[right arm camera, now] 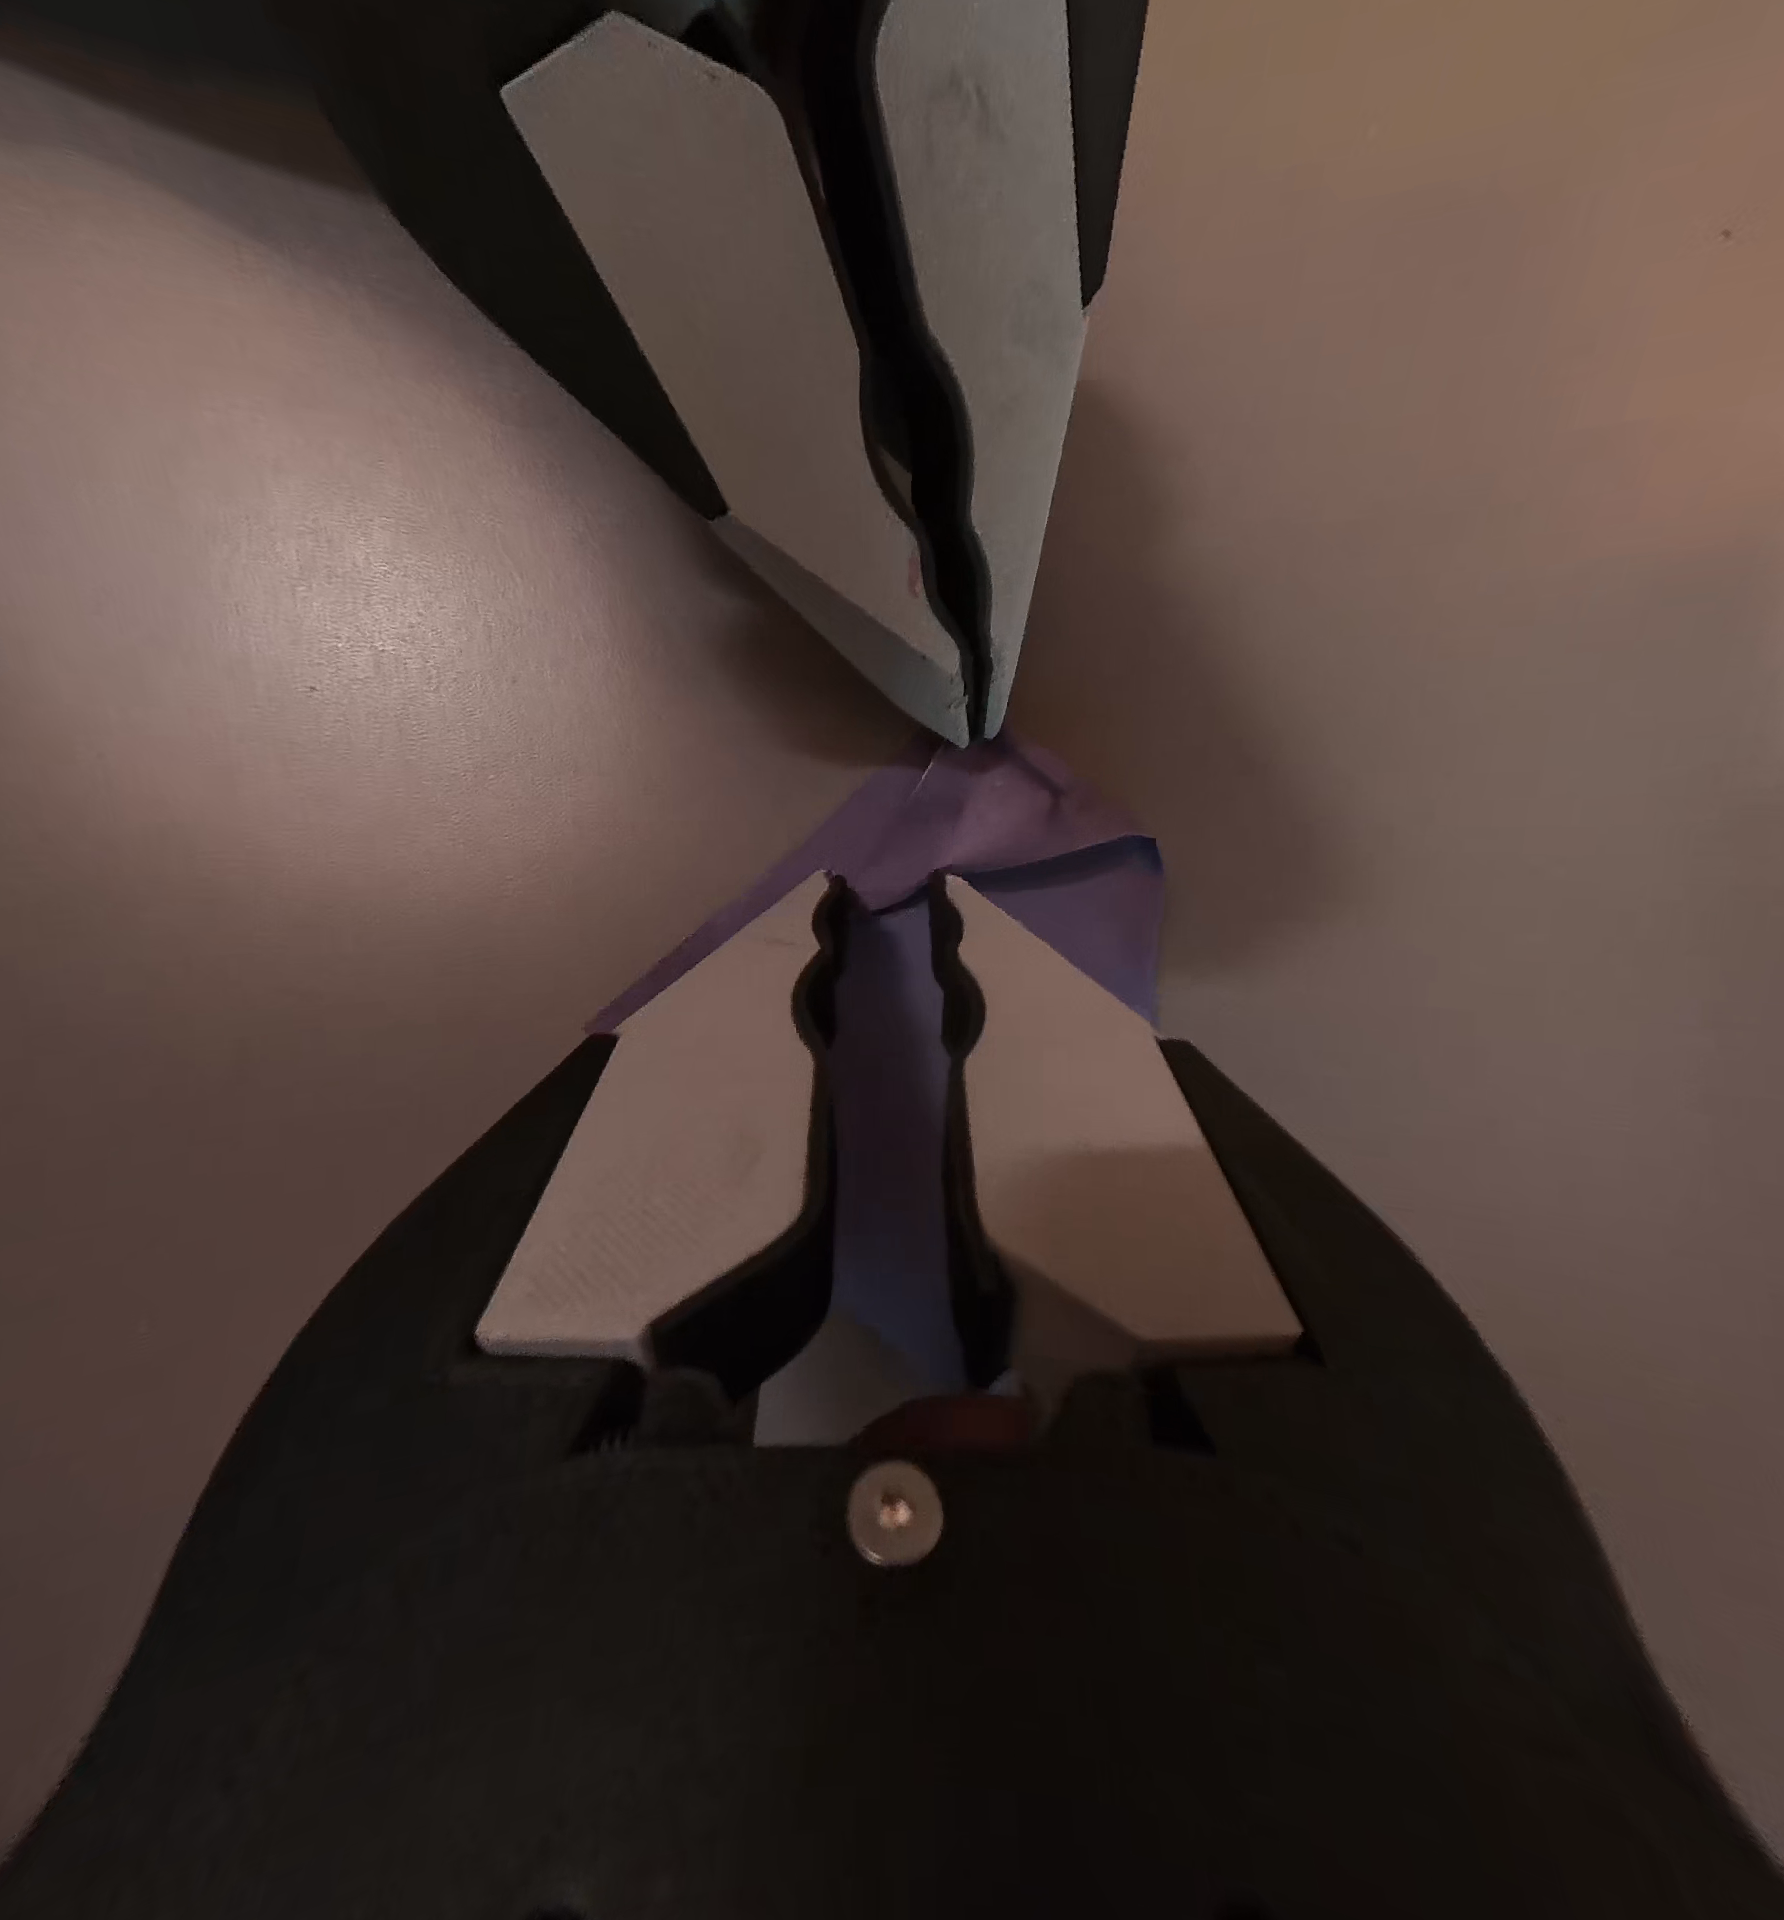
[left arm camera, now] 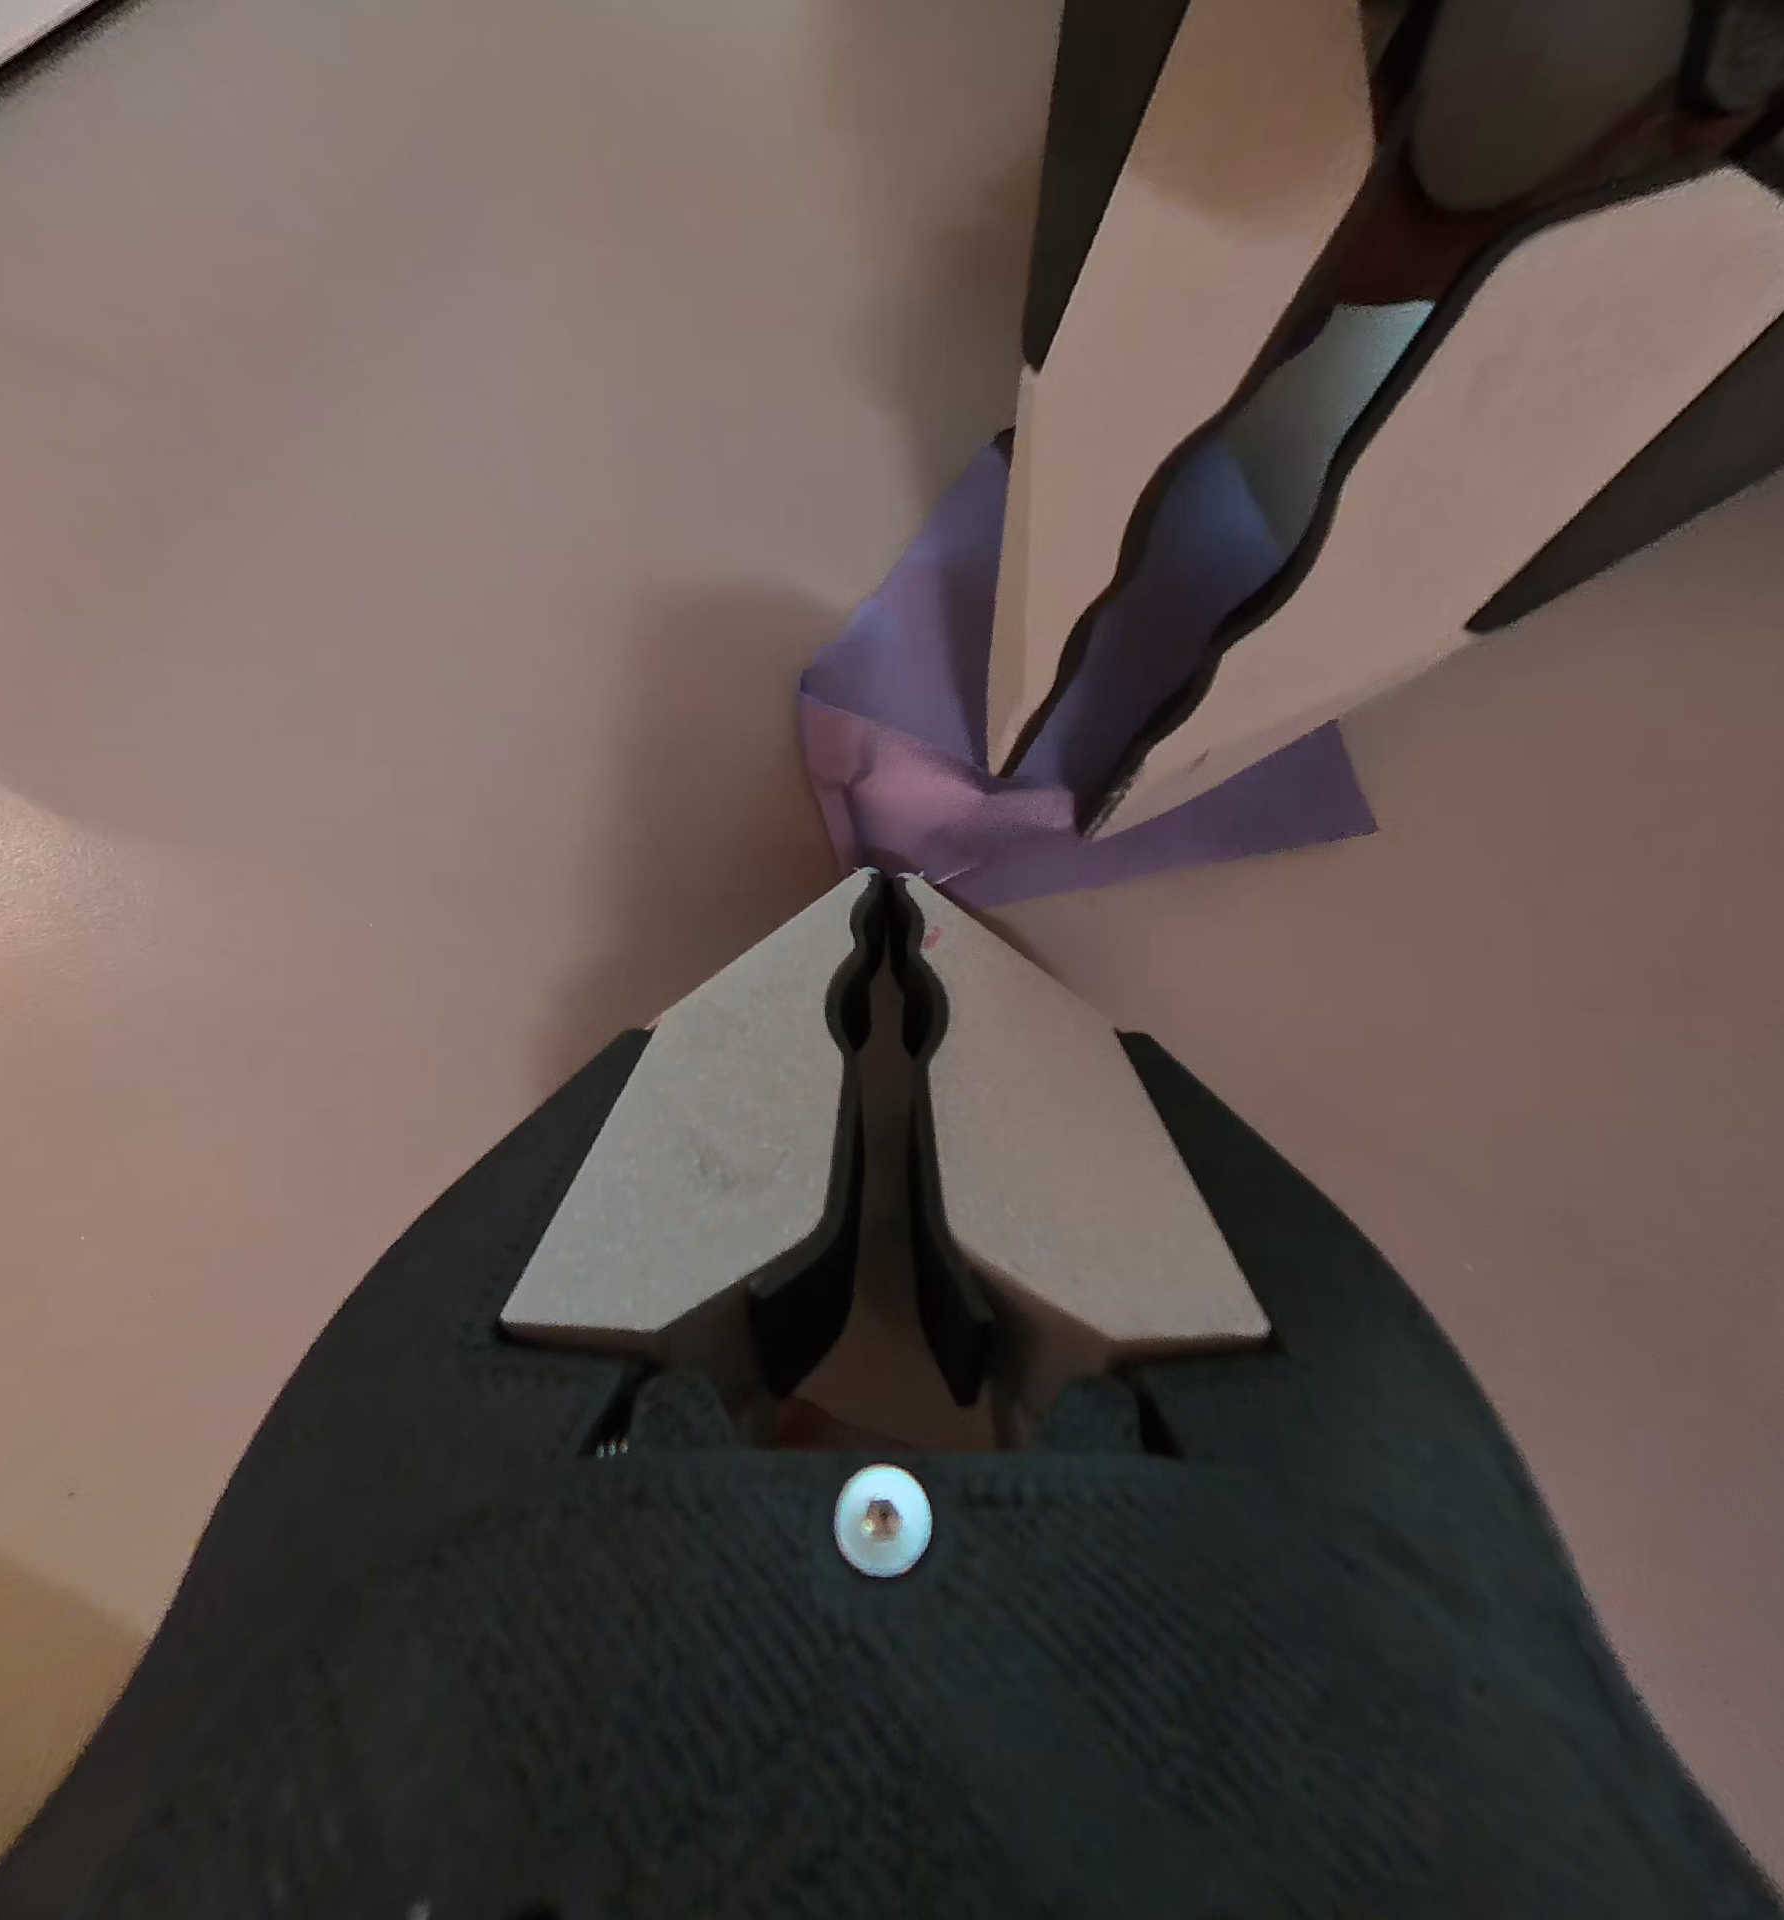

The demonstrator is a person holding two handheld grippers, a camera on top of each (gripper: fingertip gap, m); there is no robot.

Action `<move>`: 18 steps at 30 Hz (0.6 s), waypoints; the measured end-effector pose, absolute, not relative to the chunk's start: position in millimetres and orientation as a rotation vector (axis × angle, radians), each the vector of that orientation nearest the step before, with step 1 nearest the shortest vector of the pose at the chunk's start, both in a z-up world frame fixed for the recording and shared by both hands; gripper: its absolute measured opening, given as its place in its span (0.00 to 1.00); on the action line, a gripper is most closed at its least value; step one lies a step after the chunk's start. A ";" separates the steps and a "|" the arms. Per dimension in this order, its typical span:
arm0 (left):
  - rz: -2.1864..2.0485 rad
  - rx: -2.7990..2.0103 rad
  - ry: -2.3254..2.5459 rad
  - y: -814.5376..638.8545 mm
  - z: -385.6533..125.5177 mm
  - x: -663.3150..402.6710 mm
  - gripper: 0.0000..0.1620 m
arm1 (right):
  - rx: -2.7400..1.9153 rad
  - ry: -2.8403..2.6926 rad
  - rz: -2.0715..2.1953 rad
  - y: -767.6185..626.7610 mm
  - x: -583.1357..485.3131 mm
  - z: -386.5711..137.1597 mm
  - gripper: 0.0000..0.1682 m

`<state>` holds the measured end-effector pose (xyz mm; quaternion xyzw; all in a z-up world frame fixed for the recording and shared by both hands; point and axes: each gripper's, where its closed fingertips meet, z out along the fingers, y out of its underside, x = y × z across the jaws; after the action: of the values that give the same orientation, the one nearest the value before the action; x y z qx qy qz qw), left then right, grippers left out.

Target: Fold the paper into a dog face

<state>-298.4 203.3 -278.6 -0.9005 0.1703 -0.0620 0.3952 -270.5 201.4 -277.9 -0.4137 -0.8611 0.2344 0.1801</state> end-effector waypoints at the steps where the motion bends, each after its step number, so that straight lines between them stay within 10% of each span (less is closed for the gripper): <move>1: -0.153 -2.283 0.433 203.2 -278.6 -298.5 0.00 | -1.192 -2.425 0.709 201.7 -269.3 -274.5 0.07; 18: -0.143 -2.282 0.442 202.5 -278.2 -298.0 0.00 | -1.810 -2.038 1.164 247.6 -220.4 -252.0 0.01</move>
<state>-298.0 202.5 -278.2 -0.9001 0.1743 -0.0565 0.3953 -220.4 247.6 -252.0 -0.6083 -0.6848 0.3913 0.0887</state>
